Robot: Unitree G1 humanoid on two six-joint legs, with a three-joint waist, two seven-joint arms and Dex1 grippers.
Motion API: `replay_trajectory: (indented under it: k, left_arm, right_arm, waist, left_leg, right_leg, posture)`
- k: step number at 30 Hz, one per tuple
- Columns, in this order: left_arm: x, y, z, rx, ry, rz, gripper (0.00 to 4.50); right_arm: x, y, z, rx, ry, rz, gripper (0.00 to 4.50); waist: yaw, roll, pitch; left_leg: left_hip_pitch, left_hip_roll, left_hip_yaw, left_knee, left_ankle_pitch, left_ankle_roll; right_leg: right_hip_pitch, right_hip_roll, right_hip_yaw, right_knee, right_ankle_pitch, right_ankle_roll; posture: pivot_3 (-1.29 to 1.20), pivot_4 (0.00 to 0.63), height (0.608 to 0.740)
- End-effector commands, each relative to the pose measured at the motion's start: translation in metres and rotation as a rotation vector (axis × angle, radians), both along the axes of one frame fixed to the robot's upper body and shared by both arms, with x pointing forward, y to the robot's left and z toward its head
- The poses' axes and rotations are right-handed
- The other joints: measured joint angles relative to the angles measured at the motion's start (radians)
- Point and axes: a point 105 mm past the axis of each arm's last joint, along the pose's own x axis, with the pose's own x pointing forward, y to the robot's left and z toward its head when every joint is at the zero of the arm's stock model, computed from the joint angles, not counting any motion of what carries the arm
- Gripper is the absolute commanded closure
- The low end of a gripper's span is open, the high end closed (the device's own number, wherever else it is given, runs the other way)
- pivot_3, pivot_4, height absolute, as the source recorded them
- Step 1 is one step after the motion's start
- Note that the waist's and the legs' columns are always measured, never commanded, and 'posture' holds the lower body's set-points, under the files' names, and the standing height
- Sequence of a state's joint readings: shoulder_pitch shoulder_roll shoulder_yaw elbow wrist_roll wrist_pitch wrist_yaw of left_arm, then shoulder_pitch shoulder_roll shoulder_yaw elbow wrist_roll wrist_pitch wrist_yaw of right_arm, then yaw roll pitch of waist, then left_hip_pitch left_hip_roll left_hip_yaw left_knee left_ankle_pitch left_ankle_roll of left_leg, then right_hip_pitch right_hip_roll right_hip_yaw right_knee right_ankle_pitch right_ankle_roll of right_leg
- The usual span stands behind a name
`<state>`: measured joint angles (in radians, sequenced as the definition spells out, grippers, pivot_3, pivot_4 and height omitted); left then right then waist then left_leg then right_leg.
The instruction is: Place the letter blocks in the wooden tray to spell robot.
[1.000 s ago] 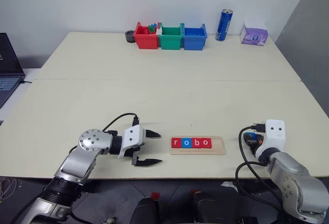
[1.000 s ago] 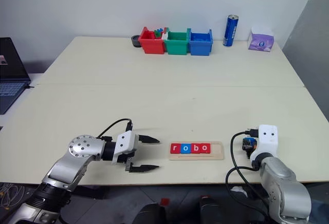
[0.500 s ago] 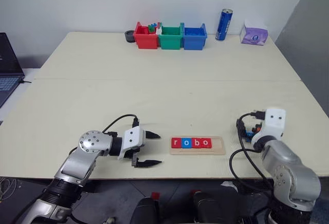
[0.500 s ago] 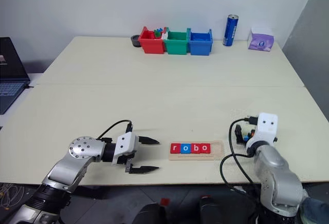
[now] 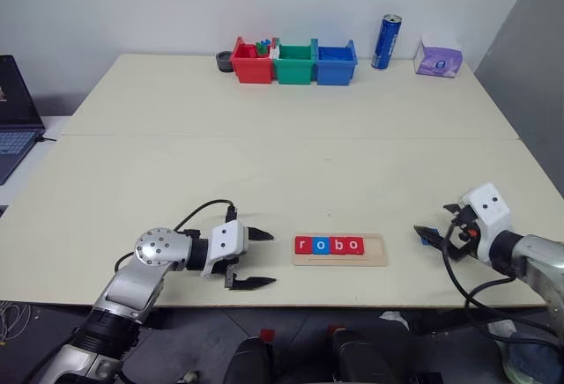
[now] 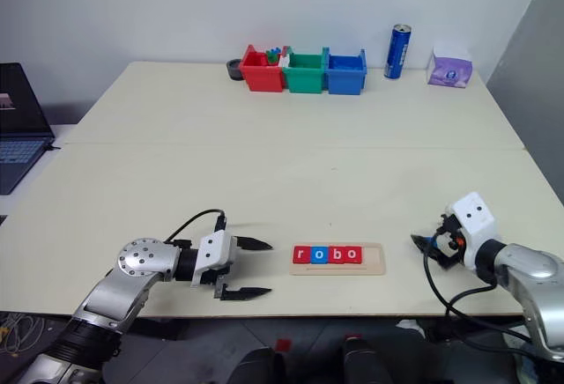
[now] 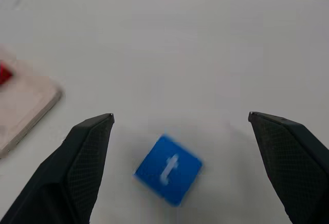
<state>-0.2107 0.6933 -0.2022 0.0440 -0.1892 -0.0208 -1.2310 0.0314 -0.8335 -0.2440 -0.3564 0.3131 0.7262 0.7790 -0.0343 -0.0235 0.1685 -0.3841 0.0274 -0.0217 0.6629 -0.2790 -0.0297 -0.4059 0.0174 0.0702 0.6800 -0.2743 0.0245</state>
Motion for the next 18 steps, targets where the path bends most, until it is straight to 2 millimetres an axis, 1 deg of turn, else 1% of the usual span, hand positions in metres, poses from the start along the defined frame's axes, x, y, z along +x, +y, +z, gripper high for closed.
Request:
replay_trajectory:
  k: [1, 4, 7, 13, 18]
  left_arm:
    - [0.001, -0.003, 0.005, -0.004, -0.034, -0.021, 0.00]
    - [0.001, -0.003, 0.005, -0.003, -0.034, -0.026, 0.00]
    - [0.001, -0.004, 0.005, 0.000, -0.035, -0.028, 0.00]
    - [-0.003, -0.001, 0.004, 0.001, -0.035, -0.026, 0.00]
    - [-0.004, -0.001, 0.007, 0.002, -0.037, -0.024, 0.00]
  right_arm:
    - [0.001, -0.002, 0.003, -0.063, 0.007, 0.137, 0.05]
    - [0.008, -0.012, -0.004, -0.159, 0.017, 0.198, 0.05]
    - [0.013, -0.014, -0.009, -0.209, 0.040, 0.271, 0.05]
    - [0.022, -0.015, -0.012, -0.230, 0.096, 0.368, 0.05]
    - [0.020, -0.013, -0.015, -0.219, 0.163, 0.425, 0.05]
  waist:
    - [0.000, 0.000, 0.000]
    - [0.000, 0.000, 0.000]
    - [0.001, 0.000, 0.001]
    - [0.001, 0.000, 0.001]
    - [0.002, 0.000, 0.001]
  left_leg:
    - [0.000, 0.000, 0.000, 0.000, 0.000, 0.000]
    - [0.001, 0.000, 0.002, 0.000, 0.000, 0.000]
    - [0.001, 0.000, 0.002, 0.000, 0.000, 0.000]
    - [0.001, 0.001, 0.002, 0.000, 0.000, 0.000]
    - [0.001, 0.001, 0.001, 0.000, 0.000, 0.000]
  right_leg:
    - [0.000, 0.000, 0.000, 0.000, 0.000, 0.000]
    - [0.001, 0.001, 0.000, 0.000, 0.000, 0.000]
    - [0.001, 0.001, 0.000, 0.000, 0.000, 0.000]
    - [0.001, 0.000, 0.000, 0.000, 0.000, 0.000]
    - [0.001, 0.000, 0.000, 0.000, 0.001, -0.001]
  posture:
    - [0.00, 0.150, 0.740]
    - [0.00, 0.150, 0.740]
    - [0.00, 0.150, 0.740]
    - [0.00, 0.150, 0.740]
    - [0.00, 0.150, 0.740]
